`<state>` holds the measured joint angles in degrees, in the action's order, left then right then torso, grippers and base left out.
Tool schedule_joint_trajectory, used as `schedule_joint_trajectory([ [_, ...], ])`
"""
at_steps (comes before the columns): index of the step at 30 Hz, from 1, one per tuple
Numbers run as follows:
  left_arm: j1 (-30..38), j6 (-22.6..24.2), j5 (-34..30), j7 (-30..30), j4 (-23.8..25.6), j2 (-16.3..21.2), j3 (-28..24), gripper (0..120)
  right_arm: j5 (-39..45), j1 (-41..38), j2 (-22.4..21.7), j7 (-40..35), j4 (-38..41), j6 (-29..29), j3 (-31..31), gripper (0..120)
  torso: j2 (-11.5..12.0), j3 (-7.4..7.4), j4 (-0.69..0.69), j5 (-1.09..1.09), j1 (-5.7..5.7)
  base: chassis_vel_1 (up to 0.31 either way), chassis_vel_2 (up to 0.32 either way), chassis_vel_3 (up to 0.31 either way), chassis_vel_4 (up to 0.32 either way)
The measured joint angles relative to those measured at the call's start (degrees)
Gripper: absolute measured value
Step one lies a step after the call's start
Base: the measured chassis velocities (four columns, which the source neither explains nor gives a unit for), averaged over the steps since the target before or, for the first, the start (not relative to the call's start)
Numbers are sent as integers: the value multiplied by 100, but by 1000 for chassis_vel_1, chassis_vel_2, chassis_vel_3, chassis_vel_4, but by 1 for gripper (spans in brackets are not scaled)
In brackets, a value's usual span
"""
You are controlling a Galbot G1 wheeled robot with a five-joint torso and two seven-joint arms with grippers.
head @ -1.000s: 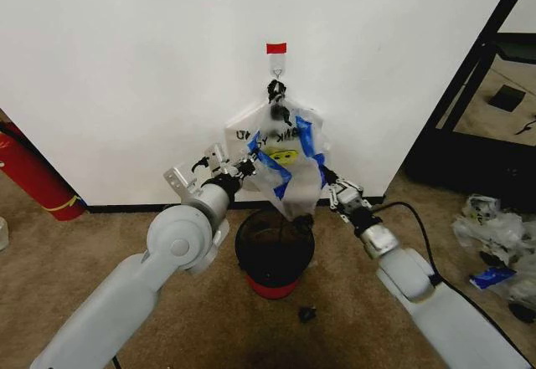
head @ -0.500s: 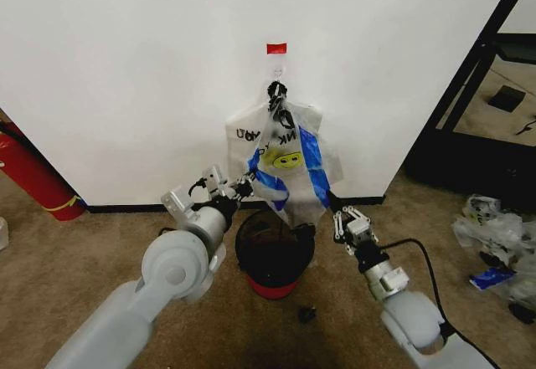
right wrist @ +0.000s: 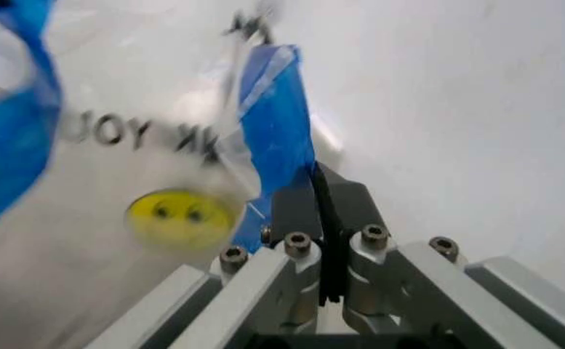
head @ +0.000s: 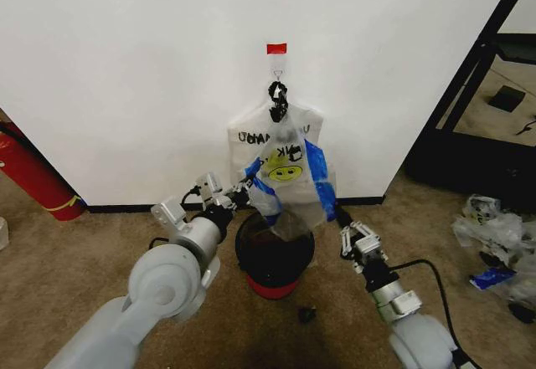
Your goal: Pick up the garbage bag from the wall and place it over the trash bin.
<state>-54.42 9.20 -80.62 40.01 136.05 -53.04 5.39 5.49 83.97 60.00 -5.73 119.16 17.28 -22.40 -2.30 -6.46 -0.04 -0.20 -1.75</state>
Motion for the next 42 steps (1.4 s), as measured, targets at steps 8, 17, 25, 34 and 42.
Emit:
schedule_joint_trajectory([
  [8,-497,77,4,2,284,258,223,0,-29,653,41,106,279,97,-135,0,0,0,-1,-1,0,0,0,0,0],
  [17,-1299,84,198,-80,525,257,556,0,-658,1285,213,101,261,527,103,0,0,0,-1,0,0,0,0,0,0],
  [25,-860,112,-362,149,740,566,1029,0,298,979,-16,-236,1474,-200,-292,0,0,-1,0,-1,0,0,0,0,0],
  [34,-444,119,-1484,449,740,1067,1713,0,1505,825,-347,-386,2395,-848,-698,0,0,-1,-1,-1,0,0,0,0,0],
  [42,-135,114,-2284,632,734,1528,2294,0,2280,614,-498,-632,2454,-1331,-749,0,0,-1,-1,0,0,0,0,0,0],
])
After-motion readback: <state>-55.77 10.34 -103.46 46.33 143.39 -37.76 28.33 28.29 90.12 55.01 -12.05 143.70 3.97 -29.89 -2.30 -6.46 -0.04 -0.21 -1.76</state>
